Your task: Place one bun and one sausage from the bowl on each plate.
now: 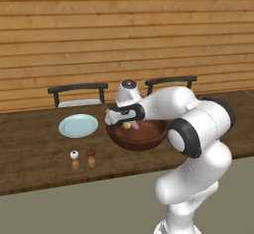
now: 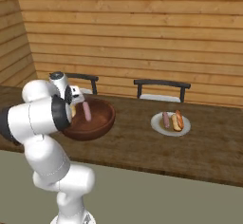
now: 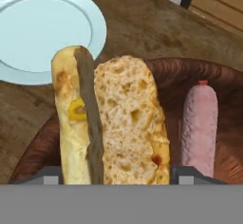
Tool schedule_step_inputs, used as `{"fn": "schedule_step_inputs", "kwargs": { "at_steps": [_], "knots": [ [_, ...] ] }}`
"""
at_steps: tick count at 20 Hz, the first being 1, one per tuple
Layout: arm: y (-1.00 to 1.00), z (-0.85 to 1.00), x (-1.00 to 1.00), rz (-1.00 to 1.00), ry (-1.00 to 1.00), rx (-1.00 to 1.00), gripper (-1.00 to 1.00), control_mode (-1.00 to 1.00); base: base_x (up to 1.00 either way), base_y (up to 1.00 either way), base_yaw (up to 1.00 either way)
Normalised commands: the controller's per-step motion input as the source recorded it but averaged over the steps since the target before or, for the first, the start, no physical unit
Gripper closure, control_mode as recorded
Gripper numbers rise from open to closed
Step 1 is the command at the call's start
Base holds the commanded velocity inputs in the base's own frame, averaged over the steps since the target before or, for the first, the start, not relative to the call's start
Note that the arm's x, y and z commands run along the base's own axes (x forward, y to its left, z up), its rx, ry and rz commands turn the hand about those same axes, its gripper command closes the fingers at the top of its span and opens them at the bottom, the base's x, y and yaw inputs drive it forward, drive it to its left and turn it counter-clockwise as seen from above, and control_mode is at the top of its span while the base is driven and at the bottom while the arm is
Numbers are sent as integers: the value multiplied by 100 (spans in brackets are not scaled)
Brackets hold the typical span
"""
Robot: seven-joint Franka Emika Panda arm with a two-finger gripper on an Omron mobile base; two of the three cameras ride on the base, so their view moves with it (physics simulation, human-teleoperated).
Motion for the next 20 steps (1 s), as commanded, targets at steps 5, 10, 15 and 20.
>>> {"fn": "schedule_step_inputs", "kwargs": {
  "at_steps": [5,10,15,20],
  "knots": [
    [100,49,28,1,0,22,100,-100,0,0,0],
    [100,10,52,7,-1,19,100,-100,0,0,0],
    [99,-2,36,0,-1,-15,100,-100,0,0,0],
    [92,-24,18,-2,0,-30,100,-100,0,0,0]
  ]
}}
